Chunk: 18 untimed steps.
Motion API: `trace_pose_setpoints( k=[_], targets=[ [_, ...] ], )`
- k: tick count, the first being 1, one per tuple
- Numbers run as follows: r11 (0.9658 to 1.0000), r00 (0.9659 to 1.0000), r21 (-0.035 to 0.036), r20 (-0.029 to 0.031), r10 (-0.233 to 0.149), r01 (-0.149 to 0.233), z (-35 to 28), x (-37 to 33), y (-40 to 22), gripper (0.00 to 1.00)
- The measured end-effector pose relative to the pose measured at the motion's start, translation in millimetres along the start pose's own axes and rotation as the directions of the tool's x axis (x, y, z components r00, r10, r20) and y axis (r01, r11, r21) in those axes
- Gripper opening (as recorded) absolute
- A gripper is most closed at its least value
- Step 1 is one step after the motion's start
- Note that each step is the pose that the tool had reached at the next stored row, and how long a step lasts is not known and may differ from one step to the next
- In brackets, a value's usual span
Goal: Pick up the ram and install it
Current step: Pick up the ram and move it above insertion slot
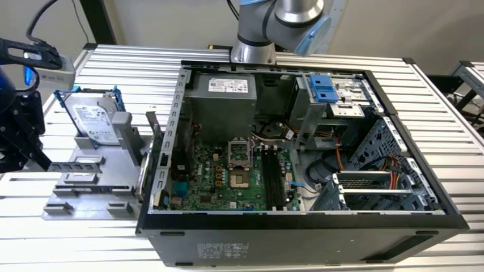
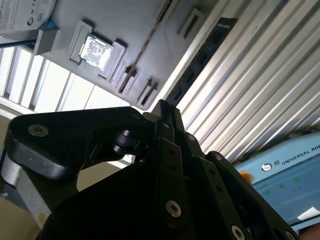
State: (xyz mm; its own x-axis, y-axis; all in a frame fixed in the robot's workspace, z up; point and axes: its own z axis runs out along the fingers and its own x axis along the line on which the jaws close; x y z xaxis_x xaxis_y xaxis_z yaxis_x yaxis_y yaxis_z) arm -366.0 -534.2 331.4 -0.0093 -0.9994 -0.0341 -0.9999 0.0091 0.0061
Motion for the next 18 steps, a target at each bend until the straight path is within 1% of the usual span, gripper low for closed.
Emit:
trace_pose_setpoints(
  k=[5, 18],
  targets=[
    [1.0000, 1.0000, 0.0000, 0.0000, 0.000, 0.000, -8.4, -0.2, 0.0, 0.00],
    [1.0000, 1.0000, 0.0000, -0.0007, 0.000, 0.000, -27.5, -0.9, 0.1, 0.00]
  ],
)
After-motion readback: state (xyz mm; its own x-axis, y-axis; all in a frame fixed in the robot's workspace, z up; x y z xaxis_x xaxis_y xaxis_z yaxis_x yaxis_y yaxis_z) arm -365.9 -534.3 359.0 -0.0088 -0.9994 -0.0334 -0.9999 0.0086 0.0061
